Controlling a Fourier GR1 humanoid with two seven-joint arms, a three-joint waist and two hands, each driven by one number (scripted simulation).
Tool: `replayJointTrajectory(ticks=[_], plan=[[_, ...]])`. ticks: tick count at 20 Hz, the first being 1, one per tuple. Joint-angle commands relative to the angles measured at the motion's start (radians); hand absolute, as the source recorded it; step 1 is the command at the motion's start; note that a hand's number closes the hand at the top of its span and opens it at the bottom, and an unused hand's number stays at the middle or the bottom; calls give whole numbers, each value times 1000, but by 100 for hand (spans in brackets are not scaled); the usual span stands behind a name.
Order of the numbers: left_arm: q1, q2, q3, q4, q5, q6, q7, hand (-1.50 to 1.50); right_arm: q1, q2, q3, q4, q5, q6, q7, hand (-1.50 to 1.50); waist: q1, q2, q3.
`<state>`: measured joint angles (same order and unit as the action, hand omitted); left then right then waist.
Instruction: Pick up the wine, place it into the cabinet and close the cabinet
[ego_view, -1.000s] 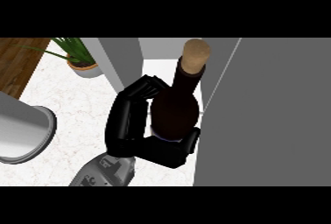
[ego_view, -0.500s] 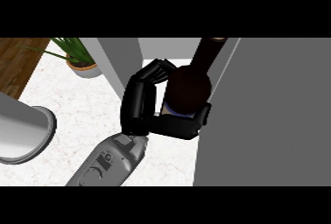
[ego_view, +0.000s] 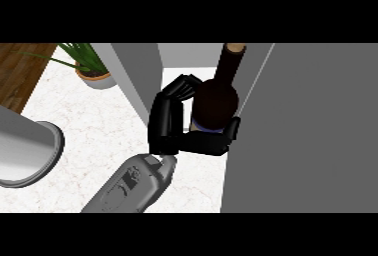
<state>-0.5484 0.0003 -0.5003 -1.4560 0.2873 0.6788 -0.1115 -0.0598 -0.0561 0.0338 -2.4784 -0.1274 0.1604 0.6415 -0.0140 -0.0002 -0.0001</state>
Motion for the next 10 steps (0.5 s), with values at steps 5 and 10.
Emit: replayJointTrajectory(ticks=[5, 10], plan=[[-32, 0, 4, 141, 54, 2, -97, 150, -19, -18, -64, -81, -114, -10, 47, -150, 1, 1, 0], [-25, 0, -21, 214, 6, 22, -142, 150, -67, -15, -46, -65, -88, -27, 66, -150, 5, 0, 0]])
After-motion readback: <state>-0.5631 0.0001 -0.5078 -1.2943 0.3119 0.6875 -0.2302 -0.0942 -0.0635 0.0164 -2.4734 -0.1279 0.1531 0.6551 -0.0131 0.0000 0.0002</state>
